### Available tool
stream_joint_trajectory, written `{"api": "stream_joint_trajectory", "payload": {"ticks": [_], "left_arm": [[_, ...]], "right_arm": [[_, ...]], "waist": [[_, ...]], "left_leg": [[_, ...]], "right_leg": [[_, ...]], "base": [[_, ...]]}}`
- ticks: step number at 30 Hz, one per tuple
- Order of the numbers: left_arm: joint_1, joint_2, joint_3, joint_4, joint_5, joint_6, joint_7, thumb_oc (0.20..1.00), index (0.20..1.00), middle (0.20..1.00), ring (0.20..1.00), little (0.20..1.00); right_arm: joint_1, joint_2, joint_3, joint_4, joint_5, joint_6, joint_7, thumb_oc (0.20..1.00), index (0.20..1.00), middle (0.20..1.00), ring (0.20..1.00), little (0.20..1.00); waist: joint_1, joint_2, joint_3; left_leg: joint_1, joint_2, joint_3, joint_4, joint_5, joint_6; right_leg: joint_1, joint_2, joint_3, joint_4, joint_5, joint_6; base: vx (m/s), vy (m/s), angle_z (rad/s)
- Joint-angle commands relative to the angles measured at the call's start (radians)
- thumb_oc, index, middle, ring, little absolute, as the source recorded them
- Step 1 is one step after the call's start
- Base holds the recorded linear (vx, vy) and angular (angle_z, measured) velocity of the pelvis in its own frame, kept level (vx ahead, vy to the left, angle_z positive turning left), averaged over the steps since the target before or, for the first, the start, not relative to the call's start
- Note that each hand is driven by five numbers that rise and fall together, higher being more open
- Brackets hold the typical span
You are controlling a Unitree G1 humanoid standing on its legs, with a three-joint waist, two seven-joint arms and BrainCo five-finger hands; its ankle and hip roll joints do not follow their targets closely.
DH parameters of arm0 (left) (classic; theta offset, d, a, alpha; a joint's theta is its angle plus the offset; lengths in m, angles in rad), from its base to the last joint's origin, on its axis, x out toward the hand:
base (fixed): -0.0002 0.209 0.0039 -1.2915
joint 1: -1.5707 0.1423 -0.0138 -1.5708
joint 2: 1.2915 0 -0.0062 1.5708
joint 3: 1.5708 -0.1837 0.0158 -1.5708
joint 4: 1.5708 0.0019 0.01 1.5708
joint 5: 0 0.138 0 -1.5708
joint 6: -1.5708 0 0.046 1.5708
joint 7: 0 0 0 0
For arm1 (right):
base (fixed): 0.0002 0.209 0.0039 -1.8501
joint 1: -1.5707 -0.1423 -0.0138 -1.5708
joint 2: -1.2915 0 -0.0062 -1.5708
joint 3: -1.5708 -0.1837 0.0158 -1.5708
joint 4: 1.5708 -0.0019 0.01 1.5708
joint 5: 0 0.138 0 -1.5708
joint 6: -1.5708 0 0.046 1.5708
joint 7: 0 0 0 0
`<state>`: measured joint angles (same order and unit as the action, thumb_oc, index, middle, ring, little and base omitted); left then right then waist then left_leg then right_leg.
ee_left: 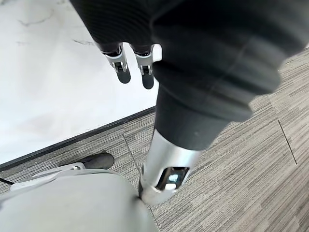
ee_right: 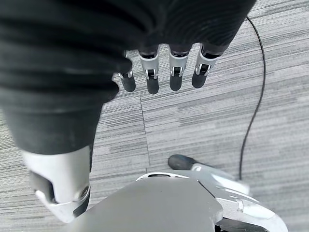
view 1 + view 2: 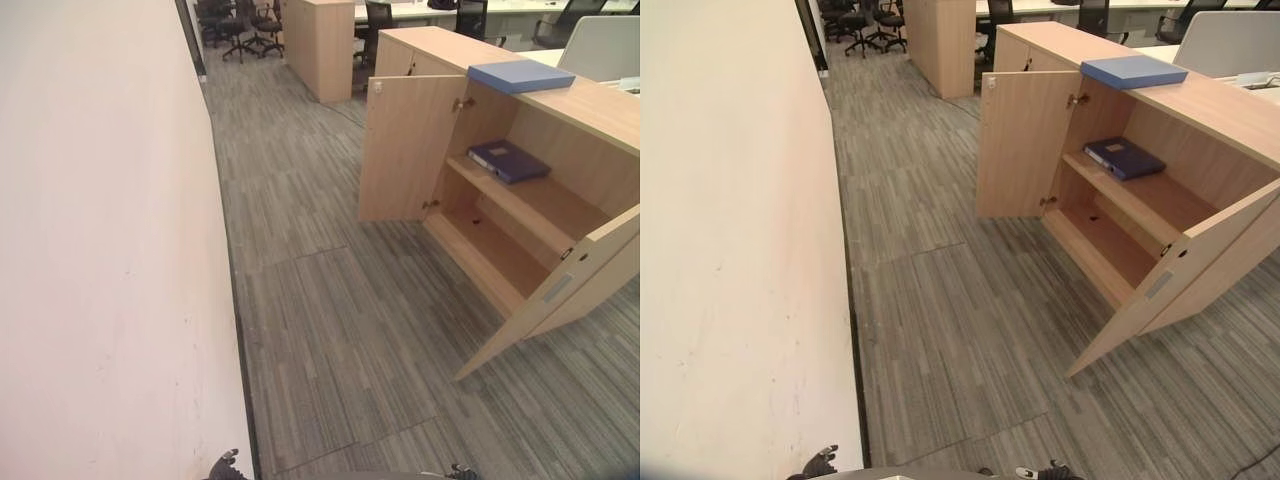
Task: Put the empty folder in the office cabinet
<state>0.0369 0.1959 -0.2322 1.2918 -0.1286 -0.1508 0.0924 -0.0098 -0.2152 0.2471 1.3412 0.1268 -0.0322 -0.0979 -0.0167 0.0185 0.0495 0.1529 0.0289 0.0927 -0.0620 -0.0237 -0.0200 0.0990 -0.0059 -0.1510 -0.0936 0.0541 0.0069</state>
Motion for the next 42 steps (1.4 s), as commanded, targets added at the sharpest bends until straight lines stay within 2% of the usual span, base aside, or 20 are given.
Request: {"api": "stream_joint_trajectory", "payload": {"ticks": [1, 4, 11, 22, 24, 25, 26, 27, 28, 30, 32, 33, 37, 38, 41, 42], "left_arm": [[-0.028, -0.050, -0.031, 0.057, 0.055, 0.005, -0.016, 1.000, 1.000, 1.000, 1.000, 1.000], [-0.041, -0.045, -0.032, 0.052, 0.046, 0.004, -0.009, 1.000, 1.000, 1.000, 1.000, 1.000], [-0.060, -0.033, -0.049, 0.035, 0.054, -0.004, -0.007, 1.000, 1.000, 1.000, 1.000, 1.000], [-0.055, -0.033, -0.049, 0.049, 0.063, 0.003, -0.013, 1.000, 1.000, 1.000, 1.000, 1.000], [-0.059, -0.023, -0.029, 0.050, 0.041, 0.006, -0.006, 1.000, 1.000, 1.000, 1.000, 1.000], [-0.063, -0.020, -0.021, 0.050, 0.028, 0.007, -0.006, 1.000, 1.000, 1.000, 1.000, 1.000], [-0.063, -0.020, -0.021, 0.050, 0.028, 0.007, -0.006, 1.000, 1.000, 1.000, 1.000, 1.000], [-0.070, -0.012, 0.000, 0.043, -0.002, 0.005, -0.001, 1.000, 1.000, 1.000, 1.000, 1.000], [-0.071, -0.012, 0.000, 0.043, -0.002, 0.006, -0.001, 1.000, 1.000, 1.000, 1.000, 1.000], [-0.073, -0.009, 0.022, 0.035, -0.030, 0.006, 0.013, 1.000, 1.000, 1.000, 1.000, 1.000], [-0.067, -0.008, 0.031, 0.040, -0.041, 0.005, 0.024, 1.000, 1.000, 1.000, 1.000, 1.000], [-0.063, -0.009, 0.033, 0.046, -0.035, 0.004, 0.029, 1.000, 1.000, 1.000, 1.000, 1.000], [-0.042, -0.013, 0.033, 0.072, -0.009, 0.010, 0.037, 1.000, 1.000, 1.000, 1.000, 1.000], [-0.040, -0.015, 0.034, 0.077, -0.008, 0.011, 0.039, 1.000, 1.000, 1.000, 1.000, 1.000], [-0.027, -0.021, 0.049, 0.099, -0.004, 0.017, 0.028, 1.000, 1.000, 1.000, 1.000, 1.000], [-0.020, -0.021, 0.052, 0.104, 0.000, 0.020, 0.025, 1.000, 1.000, 1.000, 1.000, 1.000]], "right_arm": [[-0.074, 0.004, 0.040, 0.058, -0.002, 0.000, 0.003, 1.000, 1.000, 1.000, 1.000, 1.000], [-0.089, -0.003, 0.043, 0.041, 0.000, -0.002, -0.003, 1.000, 1.000, 1.000, 1.000, 1.000], [-0.094, -0.005, 0.055, 0.007, 0.006, -0.018, -0.007, 1.000, 1.000, 1.000, 1.000, 1.000], [-0.099, -0.006, 0.048, 0.020, -0.010, -0.011, -0.008, 1.000, 1.000, 1.000, 1.000, 1.000], [-0.098, -0.006, 0.031, 0.023, 0.003, -0.013, -0.007, 1.000, 1.000, 1.000, 1.000, 1.000], [-0.099, -0.008, 0.023, 0.023, 0.009, -0.014, -0.005, 1.000, 1.000, 1.000, 1.000, 1.000], [-0.099, -0.008, 0.023, 0.023, 0.009, -0.014, -0.005, 1.000, 1.000, 1.000, 1.000, 1.000], [-0.101, -0.012, 0.013, 0.021, 0.017, -0.014, -0.003, 1.000, 1.000, 1.000, 1.000, 1.000], [-0.102, -0.012, 0.013, 0.022, 0.017, -0.014, -0.003, 1.000, 1.000, 1.000, 1.000, 1.000], [-0.112, -0.015, 0.017, 0.026, 0.020, -0.010, -0.014, 1.000, 1.000, 1.000, 1.000, 1.000], [-0.119, -0.016, 0.019, 0.031, 0.025, -0.005, -0.018, 1.000, 1.000, 1.000, 1.000, 1.000], [-0.121, -0.017, 0.018, 0.029, 0.025, -0.004, -0.017, 1.000, 1.000, 1.000, 1.000, 1.000], [-0.125, -0.027, 0.009, 0.009, 0.029, -0.011, -0.020, 1.000, 1.000, 1.000, 1.000, 1.000], [-0.125, -0.030, 0.002, 0.013, 0.032, -0.010, -0.022, 1.000, 1.000, 1.000, 1.000, 1.000], [-0.110, -0.028, -0.030, 0.039, 0.040, -0.005, -0.018, 1.000, 1.000, 1.000, 1.000, 1.000], [-0.101, -0.024, -0.034, 0.051, 0.033, -0.003, -0.014, 1.000, 1.000, 1.000, 1.000, 1.000]], "waist": [[0.002, -0.013, 0.009], [-0.001, -0.011, 0.031], [-0.011, -0.011, 0.033], [-0.017, -0.006, 0.034], [-0.016, -0.013, 0.035], [-0.014, -0.024, 0.046], [-0.014, -0.024, 0.046], [-0.008, -0.051, 0.073], [-0.009, -0.049, 0.072], [0.019, -0.065, 0.099], [0.033, -0.075, 0.095], [0.040, -0.078, 0.090], [0.066, -0.046, 0.068], [0.069, -0.041, 0.066], [0.069, -0.024, 0.047], [0.070, -0.017, 0.033]], "left_leg": [[-0.084, -0.023, 0.030, -0.025, 0.012, -0.014], [-0.117, -0.025, 0.027, -0.025, 0.022, -0.011], [-0.138, -0.027, 0.028, -0.025, 0.023, -0.009], [-0.117, -0.028, 0.038, -0.025, -0.010, -0.008], [-0.093, -0.021, 0.045, -0.025, -0.008, -0.008], [-0.107, -0.017, 0.062, 0.026, -0.020, -0.017], [-0.107, -0.017, 0.062, 0.026, -0.020, -0.017], [-0.204, 0.005, 0.096, 0.245, -0.036, -0.042], [-0.213, 0.009, 0.094, 0.258, -0.042, -0.043], [-0.338, 0.032, 0.054, 0.503, 0.015, -0.038], [-0.384, 0.047, 0.048, 0.459, 0.025, -0.029], [-0.380, 0.057, 0.047, 0.384, 0.028, -0.028], [-0.381, 0.082, 0.026, 0.029, 0.178, -0.062], [-0.399, 0.089, 0.024, -0.014, 0.189, -0.068], [-0.405, 0.106, 0.041, -0.025, 0.193, -0.075], [-0.398, 0.103, 0.038, -0.025, 0.218, -0.081]], "right_leg": [[-0.011, -0.028, -0.042, 0.006, -0.062, 0.081], [-0.043, -0.029, -0.046, 0.006, -0.054, 0.079], [-0.066, -0.025, -0.049, 0.006, -0.055, 0.077], [-0.048, -0.023, -0.038, 0.006, -0.076, 0.075], [-0.028, -0.019, -0.035, 0.006, -0.085, 0.064], [-0.015, -0.023, -0.037, 0.006, -0.089, 0.056], [-0.015, -0.023, -0.037, 0.006, -0.089, 0.056], [0.007, -0.035, -0.046, 0.011, -0.100, 0.033], [0.003, -0.032, -0.047, 0.011, -0.100, 0.032], [0.035, -0.026, -0.043, 0.016, -0.123, 0.002], [0.047, -0.037, -0.035, 0.023, -0.137, 0.006], [0.058, -0.043, -0.031, 0.021, -0.145, 0.014], [0.124, -0.034, -0.005, 0.007, -0.184, 0.034], [0.138, -0.036, 0.000, 0.007, -0.194, 0.039], [0.173, -0.047, 0.013, 0.010, -0.207, 0.057], [0.175, -0.054, 0.013, 0.020, -0.214, 0.062]], "base": [[0.00, -0.012, 0.04], [0.00, -0.006, 0.01], [0.04, -0.005, 0.03], [0.10, -0.012, -0.05], [0.10, -0.065, 0.00], [0.04, -0.053, 0.00], [0.00, -0.120, 0.02], [-0.01, -0.092, 0.03], [0.01, -0.134, 0.06], [0.11, -0.104, -0.07], [0.21, 0.002, -0.33], [0.28, 0.065, -0.33], [0.34, 0.119, -0.12], [0.34, 0.133, 0.14], [0.34, 0.163, -0.08], [0.33, 0.192, -0.43]]}}
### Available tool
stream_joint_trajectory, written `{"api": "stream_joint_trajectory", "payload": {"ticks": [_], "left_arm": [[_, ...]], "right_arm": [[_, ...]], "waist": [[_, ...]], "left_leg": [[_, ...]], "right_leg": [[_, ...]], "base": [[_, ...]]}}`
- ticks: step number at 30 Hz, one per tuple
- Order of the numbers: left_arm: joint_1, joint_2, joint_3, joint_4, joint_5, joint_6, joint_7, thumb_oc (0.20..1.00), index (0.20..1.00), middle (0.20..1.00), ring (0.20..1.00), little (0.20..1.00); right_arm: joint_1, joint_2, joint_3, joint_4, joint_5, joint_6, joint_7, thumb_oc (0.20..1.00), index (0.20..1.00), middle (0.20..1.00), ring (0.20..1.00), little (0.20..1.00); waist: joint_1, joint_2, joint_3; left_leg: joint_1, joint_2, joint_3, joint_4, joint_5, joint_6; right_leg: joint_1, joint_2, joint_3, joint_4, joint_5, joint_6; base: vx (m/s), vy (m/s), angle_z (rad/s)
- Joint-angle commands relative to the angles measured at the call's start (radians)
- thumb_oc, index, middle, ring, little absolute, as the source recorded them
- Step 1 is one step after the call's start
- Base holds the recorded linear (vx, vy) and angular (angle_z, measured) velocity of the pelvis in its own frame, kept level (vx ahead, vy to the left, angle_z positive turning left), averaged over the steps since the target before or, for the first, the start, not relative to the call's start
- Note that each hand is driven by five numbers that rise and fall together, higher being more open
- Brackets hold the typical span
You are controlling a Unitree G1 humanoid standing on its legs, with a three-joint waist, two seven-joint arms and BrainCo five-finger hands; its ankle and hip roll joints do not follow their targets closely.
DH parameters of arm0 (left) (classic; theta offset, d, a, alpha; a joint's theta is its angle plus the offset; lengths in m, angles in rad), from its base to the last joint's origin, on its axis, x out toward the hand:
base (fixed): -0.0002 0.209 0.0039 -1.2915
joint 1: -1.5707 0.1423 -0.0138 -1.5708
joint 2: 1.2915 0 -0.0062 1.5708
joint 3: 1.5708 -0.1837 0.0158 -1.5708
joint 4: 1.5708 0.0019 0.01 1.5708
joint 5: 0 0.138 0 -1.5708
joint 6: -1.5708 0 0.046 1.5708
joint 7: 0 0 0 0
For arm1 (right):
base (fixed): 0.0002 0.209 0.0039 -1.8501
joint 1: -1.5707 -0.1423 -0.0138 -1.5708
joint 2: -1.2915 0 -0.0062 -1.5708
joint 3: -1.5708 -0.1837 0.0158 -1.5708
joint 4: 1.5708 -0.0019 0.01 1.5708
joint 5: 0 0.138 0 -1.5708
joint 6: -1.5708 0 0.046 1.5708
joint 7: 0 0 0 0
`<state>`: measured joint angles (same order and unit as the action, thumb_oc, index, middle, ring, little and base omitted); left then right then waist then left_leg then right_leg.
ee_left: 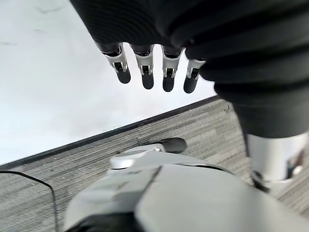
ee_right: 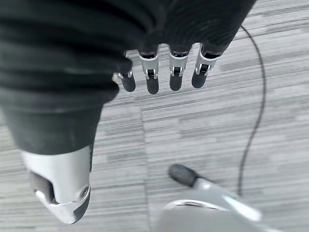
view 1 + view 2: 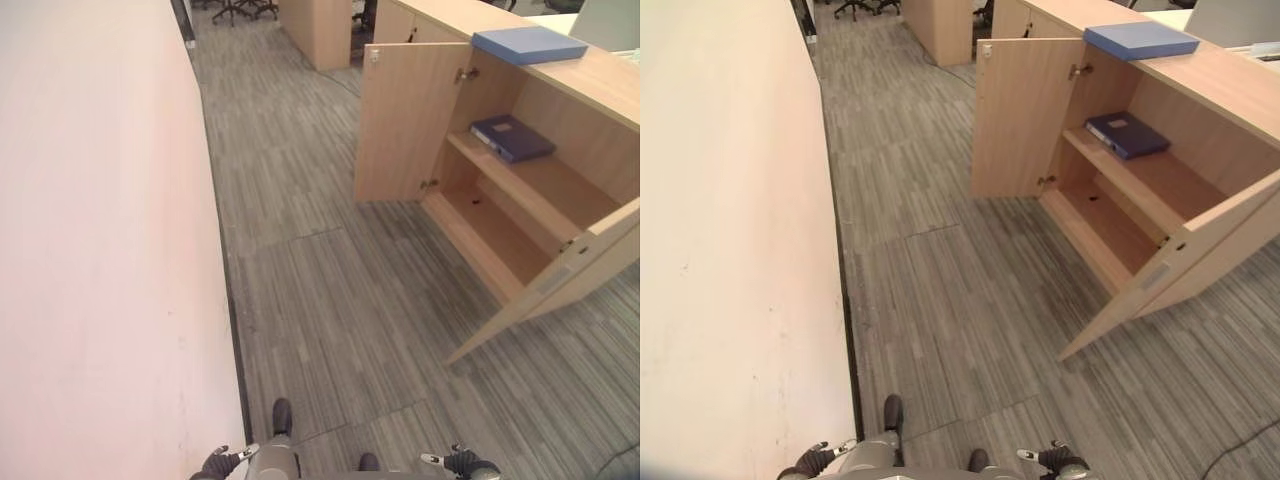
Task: Put the empty folder in the office cabinet
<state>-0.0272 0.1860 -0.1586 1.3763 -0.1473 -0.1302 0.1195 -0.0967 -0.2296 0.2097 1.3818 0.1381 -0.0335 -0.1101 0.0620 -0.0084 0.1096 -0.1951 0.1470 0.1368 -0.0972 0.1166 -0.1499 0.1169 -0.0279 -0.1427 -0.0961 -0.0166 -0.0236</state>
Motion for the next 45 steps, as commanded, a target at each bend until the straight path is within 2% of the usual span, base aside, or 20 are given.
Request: {"api": "stream_joint_trajectory", "payload": {"ticks": [1, 4, 7, 8, 10, 12, 14, 16, 18, 20, 22, 23, 27, 30, 34, 37, 38, 39, 41, 45], "left_arm": [[0.044, -0.007, -0.015, 0.019, 0.023, 0.000, -0.004, 1.000, 1.000, 1.000, 1.000, 1.000], [0.049, 0.000, -0.001, 0.025, 0.024, -0.001, -0.010, 1.000, 1.000, 1.000, 1.000, 1.000], [0.047, 0.009, 0.005, 0.018, 0.019, -0.005, -0.007, 1.000, 1.000, 1.000, 1.000, 1.000], [0.047, 0.009, 0.005, 0.018, 0.019, -0.005, -0.007, 1.000, 1.000, 1.000, 1.000, 1.000], [0.036, 0.015, -0.003, -0.003, 0.016, -0.009, -0.003, 1.000, 1.000, 1.000, 1.000, 1.000], [0.028, 0.020, -0.012, -0.020, 0.014, -0.010, -0.001, 1.000, 1.000, 1.000, 1.000, 1.000], [0.025, 0.030, -0.012, -0.034, 0.012, -0.007, -0.002, 1.000, 1.000, 1.000, 1.000, 1.000], [0.032, 0.029, -0.011, -0.034, 0.012, -0.007, -0.002, 1.000, 1.000, 1.000, 1.000, 1.000], [0.035, 0.026, -0.016, -0.028, 0.014, -0.007, -0.005, 1.000, 1.000, 1.000, 1.000, 1.000], [0.042, 0.022, -0.020, -0.019, 0.024, -0.006, -0.011, 1.000, 1.000, 1.000, 1.000, 1.000], [0.048, 0.017, -0.028, -0.009, 0.033, -0.006, -0.017, 1.000, 1.000, 1.000, 1.000, 1.000], [0.058, 0.012, -0.033, 0.004, 0.049, -0.003, -0.022, 1.000, 1.000, 1.000, 1.000, 1.000], [0.065, 0.013, -0.029, 0.018, 0.072, -0.002, -0.031, 1.000, 1.000, 1.000, 1.000, 1.000], [0.068, 0.019, -0.013, 0.037, 0.078, 0.001, -0.031, 1.000, 1.000, 1.000, 1.000, 1.000], [0.070, 0.020, 0.015, 0.047, 0.052, 0.006, -0.026, 1.000, 1.000, 1.000, 1.000, 1.000], [0.051, 0.020, 0.010, 0.034, 0.028, 0.003, -0.019, 1.000, 1.000, 1.000, 1.000, 1.000], [0.051, 0.020, 0.010, 0.035, 0.028, 0.003, -0.019, 1.000, 1.000, 1.000, 1.000, 1.000], [0.033, 0.027, -0.003, 0.012, 0.016, 0.002, -0.013, 1.000, 1.000, 1.000, 1.000, 1.000], [0.013, 0.033, -0.014, -0.030, 0.004, -0.001, 0.000, 1.000, 1.000, 1.000, 1.000, 1.000], [0.003, 0.035, -0.046, -0.069, 0.025, -0.011, 0.010, 1.000, 1.000, 1.000, 1.000, 1.000]], "right_arm": [[-0.008, -0.007, 0.002, 0.018, 0.014, 0.003, 0.000, 1.000, 1.000, 1.000, 1.000, 1.000], [0.006, 0.004, -0.003, 0.033, 0.002, 0.009, 0.015, 1.000, 1.000, 1.000, 1.000, 1.000], [0.006, 0.006, -0.013, 0.032, 0.009, 0.009, 0.019, 1.000, 1.000, 1.000, 1.000, 1.000], [0.006, 0.006, -0.013, 0.032, 0.009, 0.009, 0.019, 1.000, 1.000, 1.000, 1.000, 1.000], [-0.003, 0.001, -0.019, 0.005, 0.019, 0.006, 0.015, 1.000, 1.000, 1.000, 1.000, 1.000], [-0.010, 0.001, -0.015, -0.015, 0.027, 0.004, 0.007, 1.000, 1.000, 1.000, 1.000, 1.000], [-0.014, 0.007, -0.002, -0.033, 0.030, 0.004, 0.006, 1.000, 1.000, 1.000, 1.000, 1.000], [-0.020, 0.012, 0.008, -0.048, 0.023, -0.001, 0.003, 1.000, 1.000, 1.000, 1.000, 1.000], [-0.025, 0.015, 0.021, -0.063, 0.018, -0.003, 0.008, 1.000, 1.000, 1.000, 1.000, 1.000], [-0.033, 0.014, 0.024, -0.070, 0.020, -0.003, 0.008, 1.000, 1.000, 1.000, 1.000, 1.000], [-0.039, 0.011, 0.017, -0.072, 0.034, -0.005, 0.009, 1.000, 1.000, 1.000, 1.000, 1.000], [-0.046, 0.011, 0.006, -0.075, 0.053, -0.005, 0.010, 1.000, 1.000, 1.000, 1.000, 1.000], [-0.050, 0.010, -0.007, -0.068, 0.066, -0.004, 0.013, 1.000, 1.000, 1.000, 1.000, 1.000], [-0.038, 0.007, -0.013, -0.055, 0.066, -0.004, 0.012, 1.000, 1.000, 1.000, 1.000, 1.000], [-0.021, -0.001, -0.024, -0.033, 0.076, -0.008, 0.016, 1.000, 1.000, 1.000, 1.000, 1.000], [-0.022, -0.007, -0.034, -0.027, 0.110, -0.017, 0.007, 1.000, 1.000, 1.000, 1.000, 1.000], [-0.022, -0.007, -0.034, -0.027, 0.110, -0.017, 0.007, 1.000, 1.000, 1.000, 1.000, 1.000], [-0.019, -0.008, -0.032, -0.031, 0.120, -0.019, 0.002, 1.000, 1.000, 1.000, 1.000, 1.000], [-0.019, -0.016, -0.026, -0.031, 0.119, -0.014, -0.007, 1.000, 1.000, 1.000, 1.000, 1.000], [-0.019, -0.026, -0.011, -0.034, 0.109, -0.009, -0.013, 1.000, 1.000, 1.000, 1.000, 1.000]], "waist": [[-0.006, 0.011, -0.039], [0.006, 0.002, -0.071], [0.015, -0.006, -0.083], [0.017, -0.004, -0.085], [0.016, 0.003, -0.071], [0.005, 0.015, -0.056], [-0.005, 0.015, -0.038], [-0.005, 0.023, -0.030], [-0.025, 0.044, -0.012], [-0.036, 0.051, 0.009], [-0.049, 0.053, 0.018], [-0.068, 0.037, 0.030], [-0.094, 0.013, 0.036], [-0.091, -0.002, 0.023], [-0.094, 0.002, -0.003], [-0.103, -0.009, -0.007], [-0.105, -0.012, -0.009], [-0.105, -0.036, -0.001], [-0.087, -0.057, 0.023], [-0.055, -0.085, 0.036]], "left_leg": [[-0.044, -0.021, -0.006, 0.010, 0.086, 0.049], [-0.007, -0.059, 0.009, 0.010, 0.063, 0.077], [0.048, -0.119, 0.038, 0.010, 0.015, 0.119], [0.046, -0.116, 0.038, 0.010, 0.016, 0.119], [0.111, -0.187, 0.049, 0.010, -0.037, 0.172], [0.158, -0.229, 0.037, 0.010, -0.073, 0.207], [0.207, -0.251, 0.030, 0.010, -0.121, 0.219], [0.234, -0.244, 0.040, 0.010, -0.140, 0.222], [0.264, -0.216, 0.022, 0.010, -0.148, 0.208], [0.300, -0.195, 0.017, 0.010, -0.163, 0.195], [0.309, -0.188, 0.019, 0.010, -0.159, 0.189], [0.347, -0.190, 0.004, 0.010, -0.181, 0.175], [0.416, -0.195, -0.028, 0.010, -0.227, 0.161], [0.454, -0.188, -0.040, 0.010, -0.262, 0.153], [0.505, -0.114, -0.037, 0.038, -0.277, 0.121], [0.447, -0.045, -0.014, 0.227, -0.217, 0.079], [0.444, -0.048, -0.016, 0.226, -0.214, 0.080], [0.338, -0.001, -0.012, 0.473, -0.123, 0.067], [0.244, 0.022, -0.005, 0.704, -0.064, 0.080], [0.092, 0.015, 0.051, 0.711, -0.108, 0.111]], "right_leg": [[0.158, -0.041, 0.006, 0.026, -0.145, 0.098], [0.152, -0.100, 0.017, 0.063, -0.133, 0.140], [0.107, -0.187, 0.008, 0.191, -0.044, 0.188], [0.104, -0.185, 0.010, 0.190, -0.042, 0.188], [0.020, -0.274, -0.008, 0.423, 0.127, 0.188], [-0.022, -0.328, -0.033, 0.581, 0.228, 0.172], [-0.066, -0.367, -0.054, 0.717, 0.230, 0.180], [-0.117, -0.400, -0.114, 0.741, 0.235, 0.193], [-0.187, -0.341, -0.135, 0.682, 0.105, 0.154], [-0.199, -0.294, -0.171, 0.549, 0.072, 0.151], [-0.219, -0.257, -0.198, 0.410, 0.095, 0.138], [-0.245, -0.199, -0.177, 0.223, 0.130, 0.158], [-0.297, -0.123, -0.101, 0.037, 0.207, 0.186], [-0.270, -0.127, -0.134, 0.023, 0.220, 0.181], [-0.253, -0.096, -0.152, 0.096, 0.168, 0.151], [-0.202, -0.065, -0.155, 0.106, 0.115, 0.112], [-0.204, -0.068, -0.156, 0.106, 0.116, 0.112], [-0.157, -0.047, -0.151, 0.096, 0.083, 0.072], [-0.105, -0.024, -0.144, 0.087, 0.048, 0.034], [-0.041, -0.027, -0.114, 0.071, 0.016, 0.025]], "base": [[0.34, 0.217, -0.53], [0.33, 0.249, -0.47], [0.26, 0.245, -0.41], [0.24, 0.316, 0.06], [0.28, 0.400, -0.17], [0.26, 0.359, -0.04], [0.28, 0.277, 0.40], [0.21, 0.119, 0.20], [0.22, -0.043, -0.02], [0.22, -0.137, 0.13], [0.15, -0.144, 0.25], [0.23, -0.161, 0.15], [0.29, -0.133, 0.08], [0.34, -0.184, 0.33], [0.35, -0.238, 0.21], [0.22, -0.245, 0.02], [0.21, -0.324, 0.06], [0.21, -0.367, 0.10], [0.19, -0.335, 0.06], [0.18, -0.131, -0.31]]}}
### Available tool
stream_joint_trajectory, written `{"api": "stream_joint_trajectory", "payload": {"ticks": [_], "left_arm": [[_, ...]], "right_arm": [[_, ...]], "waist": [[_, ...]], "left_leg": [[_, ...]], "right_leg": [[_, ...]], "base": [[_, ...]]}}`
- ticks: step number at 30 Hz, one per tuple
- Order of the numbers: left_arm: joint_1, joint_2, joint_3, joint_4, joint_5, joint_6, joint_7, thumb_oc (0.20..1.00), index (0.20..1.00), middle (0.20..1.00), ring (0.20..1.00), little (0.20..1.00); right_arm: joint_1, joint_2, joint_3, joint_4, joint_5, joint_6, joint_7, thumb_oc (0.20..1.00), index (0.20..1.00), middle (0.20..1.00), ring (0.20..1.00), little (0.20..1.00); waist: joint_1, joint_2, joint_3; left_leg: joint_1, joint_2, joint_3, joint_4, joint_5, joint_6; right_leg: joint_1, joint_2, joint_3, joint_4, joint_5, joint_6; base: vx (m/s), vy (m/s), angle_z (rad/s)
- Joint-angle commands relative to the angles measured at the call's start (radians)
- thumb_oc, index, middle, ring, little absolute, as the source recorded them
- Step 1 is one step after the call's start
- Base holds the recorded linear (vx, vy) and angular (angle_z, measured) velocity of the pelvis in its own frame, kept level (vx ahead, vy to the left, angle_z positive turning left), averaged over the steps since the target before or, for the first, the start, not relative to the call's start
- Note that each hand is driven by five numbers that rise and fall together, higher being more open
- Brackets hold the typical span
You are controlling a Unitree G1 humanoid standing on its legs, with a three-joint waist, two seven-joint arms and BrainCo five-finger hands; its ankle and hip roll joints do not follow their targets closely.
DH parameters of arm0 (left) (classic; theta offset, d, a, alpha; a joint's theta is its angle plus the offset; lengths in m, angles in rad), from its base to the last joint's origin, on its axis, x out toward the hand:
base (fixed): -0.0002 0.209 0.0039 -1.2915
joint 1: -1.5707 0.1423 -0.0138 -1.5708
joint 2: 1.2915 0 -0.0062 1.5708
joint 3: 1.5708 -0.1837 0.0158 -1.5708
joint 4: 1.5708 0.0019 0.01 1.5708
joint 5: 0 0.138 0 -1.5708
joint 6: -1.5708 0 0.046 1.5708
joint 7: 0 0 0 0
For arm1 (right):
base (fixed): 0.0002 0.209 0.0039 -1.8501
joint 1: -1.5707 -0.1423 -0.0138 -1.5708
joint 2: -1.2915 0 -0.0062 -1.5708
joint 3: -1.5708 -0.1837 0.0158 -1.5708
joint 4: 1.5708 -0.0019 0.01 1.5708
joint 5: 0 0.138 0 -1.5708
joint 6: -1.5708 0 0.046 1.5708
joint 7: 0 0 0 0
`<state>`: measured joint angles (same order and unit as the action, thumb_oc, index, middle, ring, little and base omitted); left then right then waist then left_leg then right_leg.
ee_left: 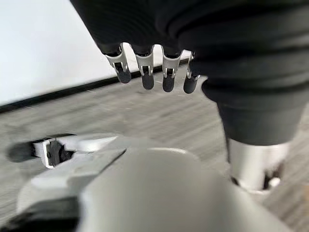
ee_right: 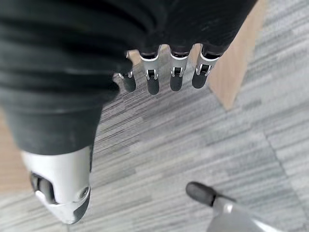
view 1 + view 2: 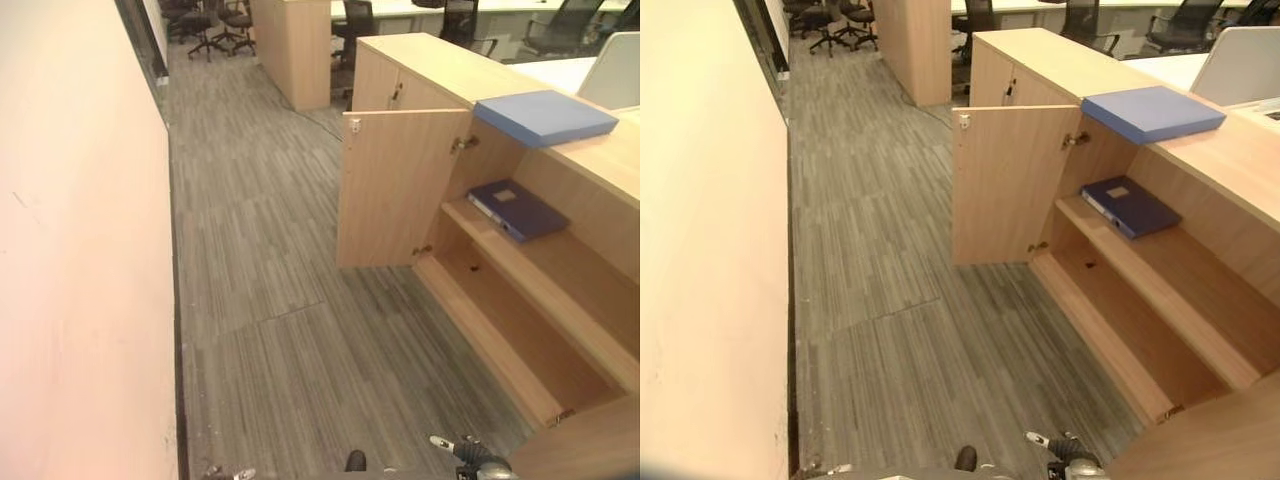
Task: Put the empty folder in the office cabinet
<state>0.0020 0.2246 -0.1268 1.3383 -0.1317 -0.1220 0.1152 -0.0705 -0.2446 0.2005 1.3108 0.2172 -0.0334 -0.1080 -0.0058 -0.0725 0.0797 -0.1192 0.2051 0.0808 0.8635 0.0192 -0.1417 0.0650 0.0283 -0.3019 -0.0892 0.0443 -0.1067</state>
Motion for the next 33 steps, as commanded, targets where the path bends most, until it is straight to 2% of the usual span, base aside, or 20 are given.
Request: {"api": "stream_joint_trajectory", "payload": {"ticks": [1, 2, 3, 4, 5, 6, 9, 12, 13, 19, 21, 23, 24, 25, 26, 27, 28, 29, 31, 33], "left_arm": [[-0.027, -0.004, -0.078, -0.031, 0.010, -0.019, 0.014, 1.000, 1.000, 1.000, 1.000, 1.000], [-0.020, -0.008, -0.058, -0.030, -0.028, -0.027, 0.021, 1.000, 1.000, 1.000, 1.000, 1.000], [-0.020, -0.008, -0.058, -0.030, -0.028, -0.027, 0.021, 1.000, 1.000, 1.000, 1.000, 1.000], [-0.018, -0.008, -0.053, -0.027, -0.031, -0.030, 0.025, 1.000, 1.000, 1.000, 1.000, 1.000], [-0.018, -0.008, -0.053, -0.027, -0.031, -0.030, 0.025, 1.000, 1.000, 1.000, 1.000, 1.000], [-0.018, -0.007, -0.051, -0.024, -0.031, -0.029, 0.028, 1.000, 1.000, 1.000, 1.000, 1.000], [-0.005, -0.020, -0.044, 0.007, -0.030, -0.025, 0.026, 1.000, 1.000, 1.000, 1.000, 1.000], [0.011, -0.029, -0.027, 0.037, -0.033, -0.021, 0.014, 1.000, 1.000, 1.000, 1.000, 1.000], [0.025, -0.036, -0.021, 0.063, -0.015, -0.011, 0.000, 1.000, 1.000, 1.000, 1.000, 1.000], [0.035, -0.036, -0.022, 0.065, 0.008, -0.009, -0.018, 1.000, 1.000, 1.000, 1.000, 1.000], [0.024, -0.030, -0.025, 0.063, 0.008, -0.007, -0.027, 1.000, 1.000, 1.000, 1.000, 1.000], [0.007, -0.029, -0.053, 0.059, 0.016, -0.007, -0.039, 1.000, 1.000, 1.000, 1.000, 1.000], [0.000, -0.027, -0.070, 0.052, 0.024, -0.006, -0.045, 1.000, 1.000, 1.000, 1.000, 1.000], [-0.011, -0.023, -0.097, 0.039, 0.047, -0.005, -0.053, 1.000, 1.000, 1.000, 1.000, 1.000], [-0.014, -0.020, -0.115, 0.034, 0.068, -0.003, -0.059, 1.000, 1.000, 1.000, 1.000, 1.000], [-0.014, -0.020, -0.115, 0.034, 0.068, -0.003, -0.059, 1.000, 1.000, 1.000, 1.000, 1.000], [-0.022, -0.011, -0.130, 0.024, 0.095, -0.003, -0.059, 1.000, 1.000, 1.000, 1.000, 1.000], [-0.022, -0.011, -0.130, 0.024, 0.095, -0.003, -0.059, 1.000, 1.000, 1.000, 1.000, 1.000], [-0.043, -0.004, -0.129, 0.003, 0.080, -0.005, -0.059, 1.000, 1.000, 1.000, 1.000, 1.000], [-0.053, -0.004, -0.122, -0.013, 0.079, -0.004, -0.057, 1.000, 1.000, 1.000, 1.000, 1.000]], "right_arm": [[-0.045, -0.011, -0.002, 0.037, 0.030, -0.009, -0.015, 1.000, 1.000, 1.000, 1.000, 1.000], [-0.040, -0.011, 0.006, 0.036, 0.023, -0.012, -0.014, 1.000, 1.000, 1.000, 1.000, 1.000], [-0.040, -0.011, 0.006, 0.036, 0.023, -0.012, -0.014, 1.000, 1.000, 1.000, 1.000, 1.000], [-0.037, -0.012, 0.009, 0.039, 0.015, -0.012, -0.014, 1.000, 1.000, 1.000, 1.000, 1.000], [-0.037, -0.012, 0.010, 0.039, 0.015, -0.012, -0.014, 1.000, 1.000, 1.000, 1.000, 1.000], [-0.037, -0.011, 0.010, 0.041, 0.009, -0.013, -0.016, 1.000, 1.000, 1.000, 1.000, 1.000], [-0.017, -0.013, 0.009, 0.058, -0.017, -0.010, -0.013, 1.000, 1.000, 1.000, 1.000, 1.000], [-0.001, -0.011, 0.002, 0.068, -0.031, -0.007, -0.004, 1.000, 1.000, 1.000, 1.000, 1.000], [0.014, -0.007, -0.014, 0.085, -0.043, 0.000, 0.005, 1.000, 1.000, 1.000, 1.000, 1.000], [0.039, -0.009, -0.046, 0.114, -0.059, 0.014, 0.025, 1.000, 1.000, 1.000, 1.000, 1.000], [0.020, -0.016, -0.059, 0.114, -0.052, 0.014, 0.029, 1.000, 1.000, 1.000, 1.000, 1.000], [-0.002, -0.027, -0.067, 0.102, -0.041, 0.014, 0.030, 1.000, 1.000, 1.000, 1.000, 1.000], [-0.007, -0.032, -0.064, 0.092, -0.041, 0.013, 0.029, 1.000, 1.000, 1.000, 1.000, 1.000], [-0.012, -0.030, -0.055, 0.076, -0.044, 0.005, 0.023, 1.000, 1.000, 1.000, 1.000, 1.000], [-0.015, -0.023, -0.044, 0.059, -0.048, 0.002, 0.024, 1.000, 1.000, 1.000, 1.000, 1.000], [-0.015, -0.023, -0.044, 0.059, -0.048, 0.002, 0.024, 1.000, 1.000, 1.000, 1.000, 1.000], [-0.032, -0.015, -0.024, 0.035, -0.058, -0.006, 0.023, 1.000, 1.000, 1.000, 1.000, 1.000], [-0.033, -0.015, -0.024, 0.035, -0.058, -0.005, 0.023, 1.000, 1.000, 1.000, 1.000, 1.000], [-0.074, -0.015, 0.009, -0.009, -0.071, -0.010, 0.027, 1.000, 1.000, 1.000, 1.000, 1.000], [-0.093, -0.014, 0.027, -0.019, -0.071, -0.013, 0.018, 1.000, 1.000, 1.000, 1.000, 1.000]], "waist": [[0.014, -0.020, 0.067], [0.042, -0.023, 0.069], [0.042, -0.024, 0.070], [0.051, -0.013, 0.067], [0.051, -0.015, 0.069], [0.061, 0.000, 0.066], [0.081, 0.036, 0.062], [0.086, 0.053, 0.050], [0.081, 0.072, 0.025], [0.078, 0.073, -0.021], [0.078, 0.073, -0.030], [0.061, 0.079, -0.016], [0.055, 0.087, -0.007], [0.043, 0.100, 0.002], [0.036, 0.100, 0.010], [0.036, 0.099, 0.010], [0.027, 0.108, 0.014], [0.026, 0.109, 0.015], [0.002, 0.121, 0.034], [-0.006, 0.113, 0.048]], "left_leg": [[0.017, -0.043, 0.108, -0.249, -0.011, 0.103], [-0.029, -0.059, 0.104, -0.485, -0.021, 0.109], [-0.026, -0.060, 0.105, -0.488, -0.020, 0.109], [-0.040, -0.062, 0.080, -0.611, 0.023, 0.092], [-0.036, -0.063, 0.081, -0.616, 0.025, 0.092], [-0.045, -0.059, 0.055, -0.725, 0.091, 0.072], [-0.086, -0.051, -0.044, -0.946, 0.163, 0.032], [-0.096, -0.049, -0.071, -0.951, 0.153, 0.023], [-0.071, -0.055, -0.075, -0.951, 0.179, 0.016], [0.005, -0.133, -0.029, -0.951, 0.137, 0.066], [0.061, -0.194, -0.004, -0.951, 0.081, 0.114], [0.102, -0.237, 0.014, -0.951, 0.048, 0.148], [0.118, -0.247, 0.027, -0.951, 0.037, 0.163], [0.137, -0.251, 0.048, -0.951, 0.018, 0.173], [0.172, -0.258, 0.064, -0.951, -0.020, 0.171], [0.172, -0.258, 0.064, -0.951, -0.020, 0.171], [0.200, -0.248, 0.121, -0.951, -0.045, 0.170], [0.200, -0.247, 0.120, -0.951, -0.045, 0.169], [0.219, -0.217, 0.177, -0.951, -0.052, 0.154], [0.245, -0.208, 0.206, -0.951, -0.069, 0.143]], "right_leg": [[0.011, -0.083, 0.046, 0.065, -0.045, 0.109], [0.045, -0.096, 0.063, 0.055, -0.066, 0.133], [0.046, -0.097, 0.064, 0.055, -0.066, 0.134], [0.061, -0.094, 0.070, 0.053, -0.080, 0.142], [0.063, -0.096, 0.070, 0.053, -0.080, 0.142], [0.082, -0.088, 0.076, 0.051, -0.091, 0.147], [0.150, -0.096, 0.125, 0.056, -0.147, 0.160], [0.169, -0.098, 0.150, 0.062, -0.164, 0.167], [0.189, -0.108, 0.161, 0.058, -0.173, 0.177], [0.168, -0.205, 0.175, 0.112, -0.159, 0.234], [0.099, -0.276, 0.188, 0.252, -0.093, 0.261], [0.026, -0.337, 0.189, 0.413, 0.040, 0.252], [-0.003, -0.365, 0.172, 0.490, 0.090, 0.237], [-0.032, -0.389, 0.132, 0.559, 0.092, 0.217], [-0.046, -0.420, 0.091, 0.621, 0.050, 0.224], [-0.047, -0.421, 0.092, 0.621, 0.050, 0.224], [-0.065, -0.438, -0.036, 0.621, 0.030, 0.230], [-0.061, -0.436, -0.039, 0.618, 0.030, 0.229], [-0.134, -0.359, -0.143, 0.506, -0.007, 0.240], [-0.165, -0.305, -0.205, 0.339, 0.014, 0.252]], "base": [[0.28, 0.056, -0.34], [0.21, 0.062, -0.38], [0.32, 0.115, -0.37], [0.11, 0.054, -0.12], [0.21, 0.100, -0.13], [0.23, 0.097, -0.17], [0.41, 0.168, -0.24], [0.32, 0.166, -0.43], [0.38, 0.275, -0.65], [0.31, 0.297, -0.36], [0.26, 0.351, -0.46], [0.17, 0.326, -0.42], [0.17, 0.370, -0.30], [0.23, 0.350, -0.22], [0.18, 0.233, -0.22], [0.25, 0.235, -0.43], [0.14, 0.138, -0.52], [0.19, 0.169, -0.59], [0.15, 0.010, -0.75], [0.14, -0.095, -1.02]]}}
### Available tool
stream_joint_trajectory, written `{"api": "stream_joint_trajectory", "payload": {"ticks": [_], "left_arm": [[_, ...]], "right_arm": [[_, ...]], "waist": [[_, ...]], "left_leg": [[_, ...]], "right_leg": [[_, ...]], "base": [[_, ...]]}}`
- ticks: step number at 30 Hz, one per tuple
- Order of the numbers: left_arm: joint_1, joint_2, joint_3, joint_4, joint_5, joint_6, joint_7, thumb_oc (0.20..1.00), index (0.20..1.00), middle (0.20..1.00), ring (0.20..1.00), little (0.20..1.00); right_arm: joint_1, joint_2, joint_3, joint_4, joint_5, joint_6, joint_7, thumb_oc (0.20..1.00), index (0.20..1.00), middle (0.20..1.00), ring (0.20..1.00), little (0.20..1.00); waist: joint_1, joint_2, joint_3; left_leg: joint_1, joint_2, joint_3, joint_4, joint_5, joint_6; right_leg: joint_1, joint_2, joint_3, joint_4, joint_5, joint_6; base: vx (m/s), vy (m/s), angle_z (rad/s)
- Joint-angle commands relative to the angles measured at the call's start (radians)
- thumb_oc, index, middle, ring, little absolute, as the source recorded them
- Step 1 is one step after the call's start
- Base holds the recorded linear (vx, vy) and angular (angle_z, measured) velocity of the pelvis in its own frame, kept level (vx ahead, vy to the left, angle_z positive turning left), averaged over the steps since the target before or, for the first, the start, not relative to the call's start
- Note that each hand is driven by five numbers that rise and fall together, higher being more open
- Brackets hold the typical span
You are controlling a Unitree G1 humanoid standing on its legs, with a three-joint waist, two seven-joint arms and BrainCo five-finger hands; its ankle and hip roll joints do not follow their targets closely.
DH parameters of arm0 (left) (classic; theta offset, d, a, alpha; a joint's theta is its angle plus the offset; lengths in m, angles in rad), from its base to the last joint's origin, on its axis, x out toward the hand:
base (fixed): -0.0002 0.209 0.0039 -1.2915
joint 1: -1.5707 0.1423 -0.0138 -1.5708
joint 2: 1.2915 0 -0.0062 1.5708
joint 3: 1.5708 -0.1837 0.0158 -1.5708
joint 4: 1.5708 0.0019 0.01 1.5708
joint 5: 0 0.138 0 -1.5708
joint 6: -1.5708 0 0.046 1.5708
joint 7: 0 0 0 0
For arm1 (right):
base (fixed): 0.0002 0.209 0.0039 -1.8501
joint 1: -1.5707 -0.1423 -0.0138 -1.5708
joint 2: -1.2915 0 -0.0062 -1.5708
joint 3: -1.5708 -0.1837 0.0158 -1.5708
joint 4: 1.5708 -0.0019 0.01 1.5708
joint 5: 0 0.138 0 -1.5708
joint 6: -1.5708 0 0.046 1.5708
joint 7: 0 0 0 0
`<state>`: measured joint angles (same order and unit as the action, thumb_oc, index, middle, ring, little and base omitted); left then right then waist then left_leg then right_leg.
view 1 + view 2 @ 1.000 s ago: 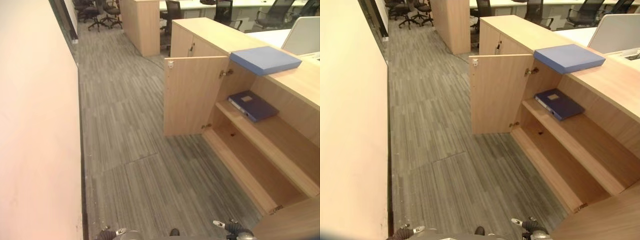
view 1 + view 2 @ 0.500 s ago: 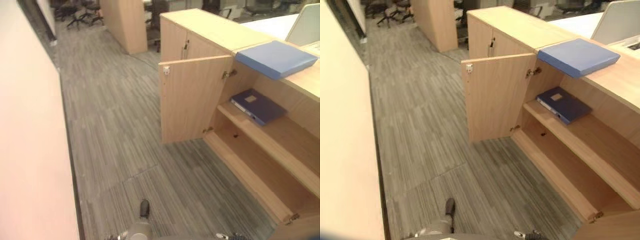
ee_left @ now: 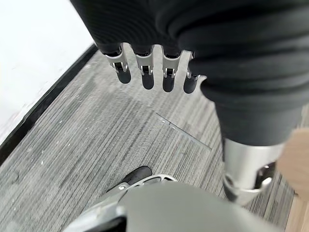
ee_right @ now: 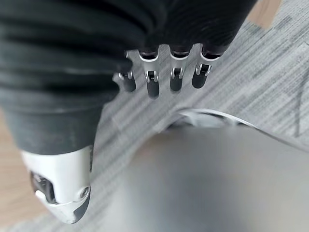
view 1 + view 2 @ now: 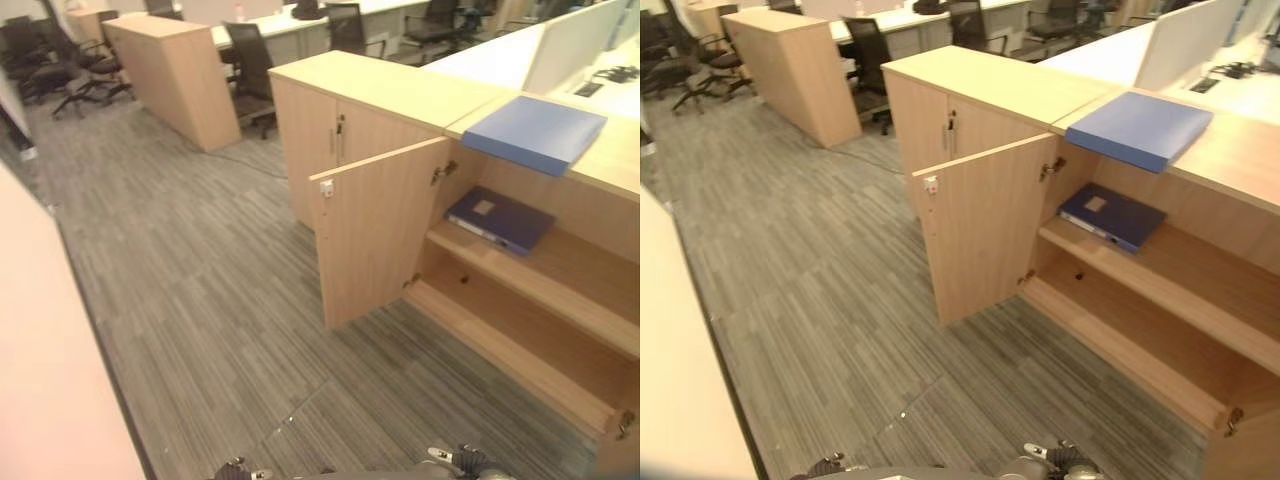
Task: Put the empty folder in the office cabinet
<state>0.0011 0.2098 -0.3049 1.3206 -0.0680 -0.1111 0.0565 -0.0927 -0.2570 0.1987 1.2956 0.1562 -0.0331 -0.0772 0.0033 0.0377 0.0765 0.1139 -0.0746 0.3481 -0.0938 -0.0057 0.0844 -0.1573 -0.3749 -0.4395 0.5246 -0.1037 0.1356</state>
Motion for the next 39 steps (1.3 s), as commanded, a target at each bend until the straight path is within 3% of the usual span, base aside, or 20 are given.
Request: {"api": "stream_joint_trajectory", "payload": {"ticks": [1, 2, 4, 7, 11, 14, 15, 16, 18, 19, 21, 23, 24, 26, 31, 32, 33, 37, 38, 39], "left_arm": [[-0.057, 0.011, 0.058, 0.004, 0.018, -0.015, 0.006, 1.000, 1.000, 1.000, 1.000, 1.000], [-0.058, 0.011, 0.058, 0.004, 0.018, -0.015, 0.006, 1.000, 1.000, 1.000, 1.000, 1.000], [-0.054, 0.005, 0.068, 0.020, 0.034, -0.004, 0.005, 1.000, 1.000, 1.000, 1.000, 1.000], [-0.040, -0.006, 0.080, 0.031, 0.050, 0.003, 0.000, 1.000, 1.000, 1.000, 1.000, 1.000], [-0.019, -0.011, 0.098, 0.051, 0.044, 0.015, 0.007, 1.000, 1.000, 1.000, 1.000, 1.000], [-0.011, -0.016, 0.100, 0.059, 0.042, 0.017, 0.006, 1.000, 1.000, 1.000, 1.000, 1.000], [-0.010, -0.016, 0.102, 0.056, 0.032, 0.018, 0.006, 1.000, 1.000, 1.000, 1.000, 1.000], [-0.010, -0.009, 0.108, 0.033, 0.007, 0.014, 0.013, 1.000, 1.000, 1.000, 1.000, 1.000], [-0.010, -0.007, 0.108, 0.022, 0.000, 0.014, 0.018, 1.000, 1.000, 1.000, 1.000, 1.000], [-0.016, -0.005, 0.108, 0.000, -0.011, 0.008, 0.029, 1.000, 1.000, 1.000, 1.000, 1.000], [-0.017, -0.007, 0.101, -0.016, -0.023, 0.002, 0.035, 1.000, 1.000, 1.000, 1.000, 1.000], [-0.013, -0.010, 0.101, -0.019, -0.030, 0.000, 0.034, 1.000, 1.000, 1.000, 1.000, 1.000], [-0.006, -0.012, 0.113, -0.021, -0.060, -0.004, 0.032, 1.000, 1.000, 1.000, 1.000, 1.000], [-0.002, -0.011, 0.122, -0.017, -0.079, -0.008, 0.038, 1.000, 1.000, 1.000, 1.000, 1.000], [-0.012, -0.010, 0.117, -0.011, -0.088, -0.018, 0.057, 1.000, 1.000, 1.000, 1.000, 1.000], [-0.012, -0.010, 0.117, -0.011, -0.088, -0.018, 0.057, 1.000, 1.000, 1.000, 1.000, 1.000], [-0.019, -0.014, 0.097, -0.003, -0.068, -0.019, 0.058, 1.000, 1.000, 1.000, 1.000, 1.000], [-0.004, -0.046, 0.081, 0.047, -0.049, -0.002, 0.011, 1.000, 1.000, 1.000, 1.000, 1.000], [-0.004, -0.046, 0.081, 0.047, -0.049, -0.002, 0.011, 1.000, 1.000, 1.000, 1.000, 1.000], [-0.004, -0.048, 0.066, 0.066, -0.018, 0.006, -0.007, 1.000, 1.000, 1.000, 1.000, 1.000]], "right_arm": [[-0.084, 0.000, 0.038, -0.007, -0.011, -0.010, -0.016, 1.000, 1.000, 1.000, 1.000, 1.000], [-0.084, 0.000, 0.038, -0.007, -0.011, -0.010, -0.016, 1.000, 1.000, 1.000, 1.000, 1.000], [-0.077, 0.012, 0.040, -0.010, -0.015, -0.007, -0.023, 1.000, 1.000, 1.000, 1.000, 1.000], [-0.054, 0.017, 0.041, -0.001, -0.018, -0.008, -0.029, 1.000, 1.000, 1.000, 1.000, 1.000], [-0.023, 0.023, 0.030, 0.031, 0.005, -0.006, -0.041, 1.000, 1.000, 1.000, 1.000, 1.000], [-0.020, 0.022, 0.013, 0.046, 0.029, -0.008, -0.042, 1.000, 1.000, 1.000, 1.000, 1.000], [-0.023, 0.024, 0.013, 0.050, 0.037, -0.008, -0.043, 1.000, 1.000, 1.000, 1.000, 1.000], [-0.026, 0.023, 0.022, 0.052, 0.043, -0.009, -0.047, 1.000, 1.000, 1.000, 1.000, 1.000], [-0.026, 0.022, 0.025, 0.050, 0.046, -0.009, -0.048, 1.000, 1.000, 1.000, 1.000, 1.000], [-0.030, 0.017, 0.031, 0.043, 0.046, -0.008, -0.052, 1.000, 1.000, 1.000, 1.000, 1.000], [-0.033, 0.011, 0.039, 0.037, 0.047, -0.006, -0.052, 1.000, 1.000, 1.000, 1.000, 1.000], [-0.034, 0.010, 0.045, 0.034, 0.045, -0.005, -0.051, 1.000, 1.000, 1.000, 1.000, 1.000], [-0.036, 0.008, 0.055, 0.028, 0.045, -0.009, -0.050, 1.000, 1.000, 1.000, 1.000, 1.000], [-0.040, 0.009, 0.062, 0.028, 0.045, -0.011, -0.051, 1.000, 1.000, 1.000, 1.000, 1.000], [-0.040, 0.004, 0.067, 0.026, 0.045, -0.014, -0.056, 1.000, 1.000, 1.000, 1.000, 1.000], [-0.040, 0.004, 0.067, 0.026, 0.045, -0.014, -0.056, 1.000, 1.000, 1.000, 1.000, 1.000], [-0.041, -0.004, 0.053, 0.030, 0.053, -0.015, -0.058, 1.000, 1.000, 1.000, 1.000, 1.000], [-0.022, -0.012, 0.022, 0.052, 0.059, -0.006, -0.039, 1.000, 1.000, 1.000, 1.000, 1.000], [-0.022, -0.012, 0.022, 0.052, 0.059, -0.006, -0.039, 1.000, 1.000, 1.000, 1.000, 1.000], [-0.017, -0.011, 0.014, 0.059, 0.047, 0.005, -0.028, 1.000, 1.000, 1.000, 1.000, 1.000]], "waist": [[-0.021, -0.005, 0.060], [-0.021, -0.005, 0.060], [-0.020, -0.030, 0.063], [-0.011, -0.055, 0.045], [-0.023, -0.059, 0.033], [-0.028, -0.055, 0.032], [-0.030, -0.056, 0.034], [-0.022, -0.072, 0.045], [-0.014, -0.075, 0.050], [-0.001, -0.074, 0.061], [0.013, -0.078, 0.069], [0.021, -0.084, 0.069], [0.043, -0.095, 0.070], [0.059, -0.097, 0.071], [0.091, -0.067, 0.074], [0.091, -0.067, 0.075], [0.086, -0.047, 0.075], [0.062, -0.013, 0.042], [0.063, -0.013, 0.044], [0.050, -0.008, 0.029]], "left_leg": [[0.028, 0.078, -0.040, 0.006, -0.055, -0.091], [0.028, 0.079, -0.039, 0.006, -0.055, -0.091], [0.055, 0.080, 0.007, 0.006, -0.075, -0.100], [0.081, 0.075, 0.048, 0.006, -0.108, -0.095], [0.143, 0.104, 0.077, 0.011, -0.132, -0.101], [0.148, 0.156, 0.127, 0.141, -0.163, -0.123], [0.121, 0.198, 0.150, 0.246, -0.150, -0.142], [0.059, 0.286, 0.164, 0.485, -0.094, -0.159], [0.035, 0.320, 0.155, 0.580, -0.078, -0.166], [-0.001, 0.350, 0.134, 0.674, -0.023, -0.180], [-0.065, 0.373, 0.098, 0.705, -0.015, -0.174], [-0.104, 0.375, 0.083, 0.689, -0.034, -0.161], [-0.152, 0.358, 0.037, 0.599, -0.052, -0.144], [-0.183, 0.349, -0.024, 0.492, -0.040, -0.150], [-0.199, 0.343, -0.216, 0.147, 0.130, -0.215], [-0.198, 0.343, -0.216, 0.146, 0.130, -0.215], [-0.217, 0.334, -0.240, 0.094, 0.166, -0.220], [-0.166, 0.299, -0.263, 0.070, 0.124, -0.222], [-0.162, 0.300, -0.261, 0.070, 0.122, -0.223], [-0.136, 0.276, -0.232, 0.059, 0.108, -0.209]], "right_leg": [[0.047, 0.128, -0.102, -0.365, 0.203, 0.015], [0.049, 0.129, -0.102, -0.367, 0.205, 0.015], [0.041, 0.150, -0.224, -0.482, 0.257, 0.035], [0.082, 0.142, -0.349, -0.519, 0.245, 0.017], [0.077, 0.171, -0.296, -0.482, 0.202, -0.016], [0.095, 0.192, -0.282, -0.460, 0.155, -0.047], [0.111, 0.209, -0.269, -0.462, 0.136, -0.063], [0.149, 0.238, -0.238, -0.469, 0.095, -0.099], [0.164, 0.255, -0.229, -0.475, 0.079, -0.116], [0.188, 0.280, -0.209, -0.488, 0.058, -0.138], [0.222, 0.300, -0.177, -0.518, 0.037, -0.155], [0.237, 0.302, -0.157, -0.538, 0.038, -0.153], [0.257, 0.295, -0.117, -0.559, 0.047, -0.134], [0.270, 0.291, -0.081, -0.573, 0.051, -0.119], [0.323, 0.300, 0.011, -0.603, 0.043, -0.089], [0.323, 0.300, 0.011, -0.603, 0.043, -0.089], [0.320, 0.289, 0.023, -0.600, 0.052, -0.080], [0.323, 0.248, 0.072, -0.598, 0.071, -0.050], [0.326, 0.249, 0.074, -0.598, 0.070, -0.050], [0.321, 0.219, 0.094, -0.588, 0.082, -0.034]], "base": [[0.08, -0.085, -0.88], [0.17, -0.099, -0.81], [0.18, -0.114, -0.62], [0.17, -0.111, -0.59], [0.29, -0.158, -0.41], [0.22, -0.177, -0.37], [0.25, -0.307, -0.79], [0.24, -0.320, -0.99], [0.18, -0.222, -0.88], [0.18, -0.174, -0.84], [0.16, -0.090, -0.76], [0.14, 0.039, -0.61], [0.17, 0.110, -0.54], [0.21, 0.148, -0.71], [0.21, 0.152, -0.66], [0.11, 0.230, -0.60], [0.10, 0.257, -0.46], [0.16, 0.292, -0.65], [0.17, 0.322, -0.46], [0.16, 0.338, -0.17]]}}
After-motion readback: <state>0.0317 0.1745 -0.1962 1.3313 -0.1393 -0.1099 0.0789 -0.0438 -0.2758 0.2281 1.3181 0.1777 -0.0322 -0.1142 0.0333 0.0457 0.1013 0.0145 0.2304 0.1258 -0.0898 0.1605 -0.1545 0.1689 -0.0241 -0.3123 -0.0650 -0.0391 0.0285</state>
